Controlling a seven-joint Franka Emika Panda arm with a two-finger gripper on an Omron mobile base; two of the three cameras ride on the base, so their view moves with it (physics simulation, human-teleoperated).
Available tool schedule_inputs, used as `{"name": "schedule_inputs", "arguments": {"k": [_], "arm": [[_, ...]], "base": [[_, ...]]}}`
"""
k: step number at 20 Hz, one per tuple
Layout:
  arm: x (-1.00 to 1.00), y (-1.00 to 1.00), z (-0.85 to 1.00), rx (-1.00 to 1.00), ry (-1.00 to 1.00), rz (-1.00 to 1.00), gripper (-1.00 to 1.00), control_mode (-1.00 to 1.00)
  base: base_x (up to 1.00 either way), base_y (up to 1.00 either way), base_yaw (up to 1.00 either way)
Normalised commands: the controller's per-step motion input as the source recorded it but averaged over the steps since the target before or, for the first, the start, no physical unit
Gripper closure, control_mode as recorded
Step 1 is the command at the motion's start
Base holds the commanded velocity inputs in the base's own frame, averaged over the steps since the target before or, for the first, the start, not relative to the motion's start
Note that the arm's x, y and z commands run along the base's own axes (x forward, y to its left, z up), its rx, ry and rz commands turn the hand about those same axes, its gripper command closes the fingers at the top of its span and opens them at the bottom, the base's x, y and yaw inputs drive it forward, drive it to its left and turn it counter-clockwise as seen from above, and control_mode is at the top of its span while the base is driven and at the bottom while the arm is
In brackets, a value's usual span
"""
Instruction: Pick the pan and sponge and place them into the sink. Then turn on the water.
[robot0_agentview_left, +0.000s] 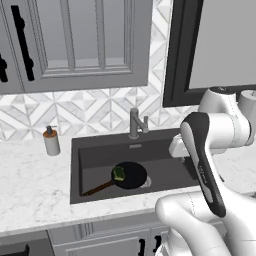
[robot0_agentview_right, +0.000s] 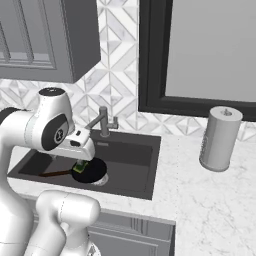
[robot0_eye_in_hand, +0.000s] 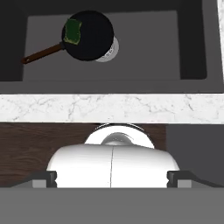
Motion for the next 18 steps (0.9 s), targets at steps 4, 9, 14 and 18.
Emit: {"name": "schedule_inputs", "arguments": {"k": [4,9,14,18], "arm": [[0.00,0.00,0.00,0.00,0.00,0.00,-1.00,1.00],[0.00,0.00,0.00,0.00,0.00,0.00,-1.00,1.00],[0.00,0.00,0.00,0.00,0.00,0.00,-1.00,1.00],[0.00,0.00,0.00,0.00,0.00,0.00,-1.00,1.00]], "base": [[0.05,-0.47,-0.09],[0.15,-0.52,0.00],[0.17,-0.11,0.00],[0.32,0.00,0.00]]}}
